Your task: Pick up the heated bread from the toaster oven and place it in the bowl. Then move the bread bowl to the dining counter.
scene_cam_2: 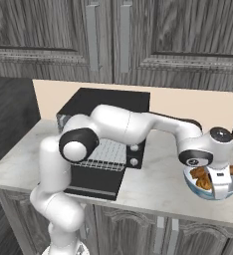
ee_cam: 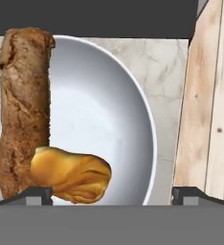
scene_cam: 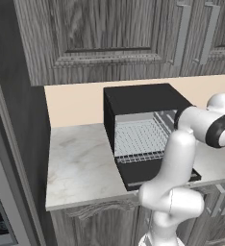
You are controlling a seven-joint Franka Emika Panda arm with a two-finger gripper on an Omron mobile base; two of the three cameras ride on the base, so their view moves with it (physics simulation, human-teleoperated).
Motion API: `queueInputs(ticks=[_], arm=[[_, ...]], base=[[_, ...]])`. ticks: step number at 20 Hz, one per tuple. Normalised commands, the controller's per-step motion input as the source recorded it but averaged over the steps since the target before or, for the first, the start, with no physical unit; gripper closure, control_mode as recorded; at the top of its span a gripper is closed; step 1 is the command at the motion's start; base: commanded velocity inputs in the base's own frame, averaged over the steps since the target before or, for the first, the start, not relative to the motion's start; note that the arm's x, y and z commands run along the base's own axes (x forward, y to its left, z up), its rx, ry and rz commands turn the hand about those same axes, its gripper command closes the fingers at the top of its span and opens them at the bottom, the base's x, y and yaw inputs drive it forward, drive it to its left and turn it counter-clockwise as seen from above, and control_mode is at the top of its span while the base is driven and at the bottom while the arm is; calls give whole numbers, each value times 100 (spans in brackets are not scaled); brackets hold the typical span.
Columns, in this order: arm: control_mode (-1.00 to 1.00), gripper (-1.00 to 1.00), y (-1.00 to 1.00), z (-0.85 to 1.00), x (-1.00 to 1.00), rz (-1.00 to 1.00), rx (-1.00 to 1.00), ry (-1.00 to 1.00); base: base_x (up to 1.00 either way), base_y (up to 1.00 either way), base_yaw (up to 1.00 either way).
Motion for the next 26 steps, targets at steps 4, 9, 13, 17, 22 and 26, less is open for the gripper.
queueInputs(ticks=[4,9,13,17,22,26], arm=[[-100,-100,-9,-51,0,0,3,3],[-100,-100,-3,-37,0,0,2,0],[-100,-100,0,-32,4,0,0,0],[-100,-100,-6,8,-18,0,0,-9],[-100,-100,-21,0,-1,-4,0,0],[-100,-100,-27,0,0,-3,0,0]], base=[[0,0,0],[0,0,0],[0,0,0],[0,0,0],[0,0,0],[0,0,0]])
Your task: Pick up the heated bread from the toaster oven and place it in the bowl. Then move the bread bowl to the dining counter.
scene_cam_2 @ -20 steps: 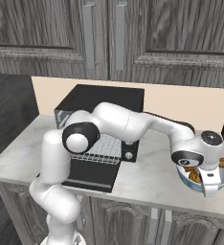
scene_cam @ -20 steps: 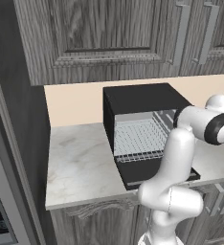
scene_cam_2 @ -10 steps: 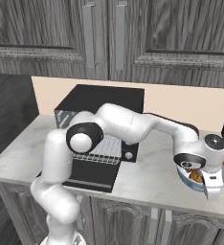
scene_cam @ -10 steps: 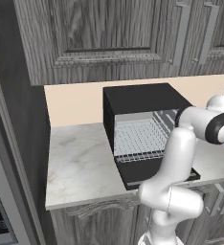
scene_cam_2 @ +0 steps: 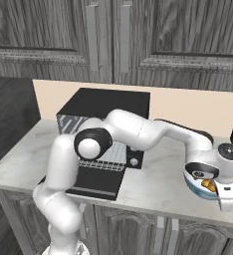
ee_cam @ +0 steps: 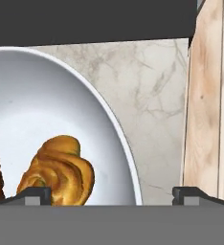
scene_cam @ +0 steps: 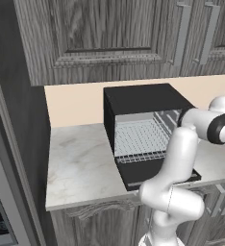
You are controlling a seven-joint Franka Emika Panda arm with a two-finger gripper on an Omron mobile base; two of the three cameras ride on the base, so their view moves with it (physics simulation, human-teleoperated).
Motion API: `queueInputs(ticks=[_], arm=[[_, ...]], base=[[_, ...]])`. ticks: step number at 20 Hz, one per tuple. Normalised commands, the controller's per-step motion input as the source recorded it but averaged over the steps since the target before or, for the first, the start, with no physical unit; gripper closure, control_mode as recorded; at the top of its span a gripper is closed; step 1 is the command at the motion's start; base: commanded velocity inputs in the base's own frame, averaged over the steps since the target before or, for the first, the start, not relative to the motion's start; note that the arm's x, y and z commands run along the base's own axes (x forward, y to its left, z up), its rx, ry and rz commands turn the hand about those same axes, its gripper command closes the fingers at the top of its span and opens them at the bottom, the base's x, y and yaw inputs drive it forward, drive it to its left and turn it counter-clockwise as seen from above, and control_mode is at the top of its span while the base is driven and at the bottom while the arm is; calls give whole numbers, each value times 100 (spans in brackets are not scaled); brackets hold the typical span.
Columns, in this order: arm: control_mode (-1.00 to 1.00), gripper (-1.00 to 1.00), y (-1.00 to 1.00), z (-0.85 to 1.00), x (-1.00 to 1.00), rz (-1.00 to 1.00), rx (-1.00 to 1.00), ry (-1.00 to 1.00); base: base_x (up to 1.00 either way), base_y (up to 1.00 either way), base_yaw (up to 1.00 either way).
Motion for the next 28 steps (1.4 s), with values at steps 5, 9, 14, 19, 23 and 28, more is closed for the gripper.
queueInputs(ticks=[5,9,14,19,23,28], arm=[[-100,-100,-20,-14,3,-2,0,0],[-100,-100,0,-29,17,0,0,0],[-100,-100,0,-31,32,0,0,0],[-100,100,0,-10,26,-1,0,0],[-100,100,5,0,2,-1,0,0],[-100,100,40,14,-12,0,0,-7]], base=[[0,0,0],[0,0,0],[0,0,0],[0,0,0],[0,0,0],[0,0,0]])
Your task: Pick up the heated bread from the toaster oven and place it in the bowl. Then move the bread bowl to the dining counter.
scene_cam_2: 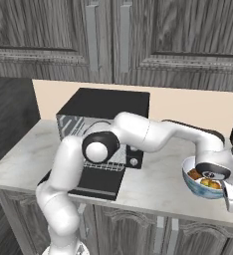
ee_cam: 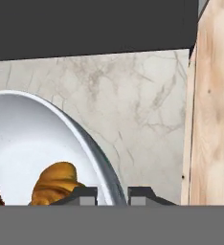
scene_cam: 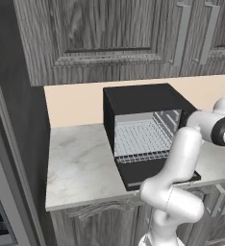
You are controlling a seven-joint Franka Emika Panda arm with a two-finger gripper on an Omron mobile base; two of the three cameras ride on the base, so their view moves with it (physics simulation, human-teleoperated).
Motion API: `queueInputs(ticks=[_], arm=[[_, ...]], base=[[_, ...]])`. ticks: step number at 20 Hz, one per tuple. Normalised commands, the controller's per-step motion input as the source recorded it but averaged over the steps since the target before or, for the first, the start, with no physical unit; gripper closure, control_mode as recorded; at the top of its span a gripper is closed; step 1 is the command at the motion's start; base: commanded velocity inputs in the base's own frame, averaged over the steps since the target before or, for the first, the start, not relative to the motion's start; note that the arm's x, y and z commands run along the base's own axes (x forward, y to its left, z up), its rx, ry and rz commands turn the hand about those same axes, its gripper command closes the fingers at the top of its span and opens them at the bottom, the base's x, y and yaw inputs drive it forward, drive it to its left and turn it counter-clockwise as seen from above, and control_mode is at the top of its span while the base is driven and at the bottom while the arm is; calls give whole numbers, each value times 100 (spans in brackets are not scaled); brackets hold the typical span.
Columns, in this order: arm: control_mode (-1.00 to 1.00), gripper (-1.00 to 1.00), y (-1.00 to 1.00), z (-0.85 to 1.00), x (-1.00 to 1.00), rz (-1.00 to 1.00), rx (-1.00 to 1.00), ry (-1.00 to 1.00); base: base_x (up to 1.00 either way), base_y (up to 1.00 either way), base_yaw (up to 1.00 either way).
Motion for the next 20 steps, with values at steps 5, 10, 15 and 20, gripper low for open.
queueInputs(ticks=[5,10,15,20], arm=[[-100,100,84,86,-30,0,-7,-17],[-100,100,100,90,-14,0,-18,-30],[-100,100,100,75,0,-6,-11,-26],[-100,100,100,86,0,-7,0,-5]], base=[[0,0,0],[0,0,0],[0,0,0],[0,0,0]])
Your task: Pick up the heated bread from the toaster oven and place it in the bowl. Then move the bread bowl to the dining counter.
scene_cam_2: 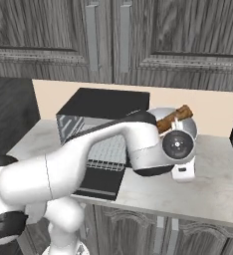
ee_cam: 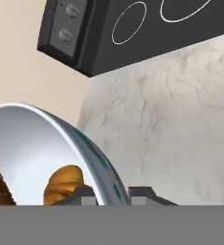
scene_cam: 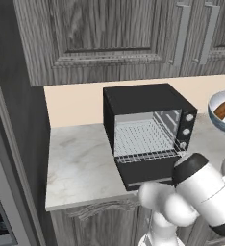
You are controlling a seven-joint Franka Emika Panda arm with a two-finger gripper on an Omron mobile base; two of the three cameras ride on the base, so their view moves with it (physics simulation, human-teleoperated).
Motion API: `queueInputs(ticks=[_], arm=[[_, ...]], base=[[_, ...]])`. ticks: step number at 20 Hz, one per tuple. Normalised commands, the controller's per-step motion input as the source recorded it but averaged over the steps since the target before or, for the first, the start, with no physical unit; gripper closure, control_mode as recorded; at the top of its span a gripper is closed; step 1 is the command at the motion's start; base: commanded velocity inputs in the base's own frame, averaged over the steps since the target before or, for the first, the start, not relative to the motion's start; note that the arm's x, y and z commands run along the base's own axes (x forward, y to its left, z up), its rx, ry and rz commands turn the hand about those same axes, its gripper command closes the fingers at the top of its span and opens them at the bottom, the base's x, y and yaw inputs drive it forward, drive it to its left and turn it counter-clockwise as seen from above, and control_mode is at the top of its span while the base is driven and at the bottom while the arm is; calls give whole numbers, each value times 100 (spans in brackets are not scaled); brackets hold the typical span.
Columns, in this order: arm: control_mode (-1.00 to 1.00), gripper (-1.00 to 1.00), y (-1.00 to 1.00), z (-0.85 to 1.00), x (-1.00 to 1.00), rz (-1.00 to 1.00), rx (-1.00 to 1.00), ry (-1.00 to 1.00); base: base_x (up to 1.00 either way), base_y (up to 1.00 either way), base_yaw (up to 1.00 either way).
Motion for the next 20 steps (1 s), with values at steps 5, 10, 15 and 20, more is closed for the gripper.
queueInputs(ticks=[5,10,15,20], arm=[[-100,100,100,72,-3,0,10,12],[-100,100,49,5,1,5,16,5],[-100,100,6,-1,-23,4,1,0],[100,100,0,0,0,0,0,0]], base=[[0,0,0],[0,0,0],[0,0,0],[-98,1,47]])
